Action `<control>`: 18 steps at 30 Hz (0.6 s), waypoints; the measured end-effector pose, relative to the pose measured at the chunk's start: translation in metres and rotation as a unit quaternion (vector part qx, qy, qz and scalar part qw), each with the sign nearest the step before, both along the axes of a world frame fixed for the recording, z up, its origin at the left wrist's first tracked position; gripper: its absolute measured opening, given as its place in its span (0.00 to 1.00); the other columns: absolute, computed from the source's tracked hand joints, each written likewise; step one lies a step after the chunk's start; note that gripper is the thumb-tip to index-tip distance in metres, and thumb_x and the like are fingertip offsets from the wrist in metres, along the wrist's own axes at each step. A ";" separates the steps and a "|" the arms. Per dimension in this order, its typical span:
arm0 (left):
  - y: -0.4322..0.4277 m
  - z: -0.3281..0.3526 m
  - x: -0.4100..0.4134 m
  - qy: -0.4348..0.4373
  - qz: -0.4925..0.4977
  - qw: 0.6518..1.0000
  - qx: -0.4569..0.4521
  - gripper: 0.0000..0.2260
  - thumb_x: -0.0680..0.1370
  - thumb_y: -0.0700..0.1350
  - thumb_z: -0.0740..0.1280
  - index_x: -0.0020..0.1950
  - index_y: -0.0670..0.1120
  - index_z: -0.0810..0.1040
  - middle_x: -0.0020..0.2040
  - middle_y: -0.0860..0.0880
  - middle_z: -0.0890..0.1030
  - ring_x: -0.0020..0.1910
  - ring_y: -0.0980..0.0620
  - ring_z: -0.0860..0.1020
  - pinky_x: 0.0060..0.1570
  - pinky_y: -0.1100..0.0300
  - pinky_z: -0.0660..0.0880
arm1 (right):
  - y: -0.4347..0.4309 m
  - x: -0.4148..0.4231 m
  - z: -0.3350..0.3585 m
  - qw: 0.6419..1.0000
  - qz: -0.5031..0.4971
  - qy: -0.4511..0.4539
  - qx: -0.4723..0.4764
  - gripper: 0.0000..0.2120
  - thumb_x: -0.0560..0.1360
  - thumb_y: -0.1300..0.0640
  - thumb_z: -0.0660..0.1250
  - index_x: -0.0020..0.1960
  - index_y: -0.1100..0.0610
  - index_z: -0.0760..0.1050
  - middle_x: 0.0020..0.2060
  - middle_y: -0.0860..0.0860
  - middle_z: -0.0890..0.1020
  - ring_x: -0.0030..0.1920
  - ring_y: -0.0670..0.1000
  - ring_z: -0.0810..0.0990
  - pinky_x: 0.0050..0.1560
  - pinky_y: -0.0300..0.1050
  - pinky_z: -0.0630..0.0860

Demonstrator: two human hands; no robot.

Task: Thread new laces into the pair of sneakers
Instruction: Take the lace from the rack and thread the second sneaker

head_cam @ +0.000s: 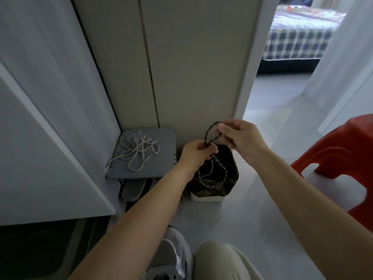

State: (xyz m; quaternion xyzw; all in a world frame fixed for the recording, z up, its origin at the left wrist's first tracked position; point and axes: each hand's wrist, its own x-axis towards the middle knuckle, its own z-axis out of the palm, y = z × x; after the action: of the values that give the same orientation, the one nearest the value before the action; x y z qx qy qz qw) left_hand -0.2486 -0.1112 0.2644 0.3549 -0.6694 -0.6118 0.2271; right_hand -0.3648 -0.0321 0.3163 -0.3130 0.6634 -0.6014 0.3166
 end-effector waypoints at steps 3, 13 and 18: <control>-0.012 0.001 -0.015 0.039 0.007 0.999 0.033 0.04 0.77 0.46 0.68 0.43 0.49 0.80 0.40 0.52 0.83 0.34 0.57 0.75 0.28 0.68 0.67 | 0.003 -0.021 -0.027 0.991 0.036 0.084 0.096 0.17 0.70 0.51 0.74 0.58 0.53 0.79 0.45 0.47 0.82 0.45 0.47 0.79 0.50 0.43 0.76; -0.047 -0.011 -0.029 0.029 0.029 0.997 0.073 0.03 0.78 0.41 0.67 0.45 0.47 0.78 0.42 0.51 0.81 0.35 0.59 0.76 0.32 0.69 0.73 | -0.025 -0.025 -0.072 0.993 0.026 0.001 0.115 0.09 0.72 0.57 0.72 0.46 0.64 0.80 0.32 0.52 0.78 0.35 0.51 0.74 0.35 0.41 0.73; -0.057 -0.011 -0.038 0.081 0.017 0.989 0.120 0.02 0.78 0.39 0.66 0.46 0.43 0.78 0.40 0.49 0.81 0.35 0.57 0.76 0.35 0.67 0.76 | -0.046 -0.026 -0.073 0.988 0.098 0.013 0.118 0.10 0.70 0.56 0.74 0.50 0.58 0.80 0.34 0.49 0.81 0.34 0.44 0.78 0.36 0.36 0.75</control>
State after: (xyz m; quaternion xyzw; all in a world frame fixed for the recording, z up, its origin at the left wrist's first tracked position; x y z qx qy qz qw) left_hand -0.2861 -0.1679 0.2535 0.3405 -0.5641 -0.7105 0.2468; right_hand -0.3904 -0.0778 0.2435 -0.3451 0.6997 -0.4811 0.4000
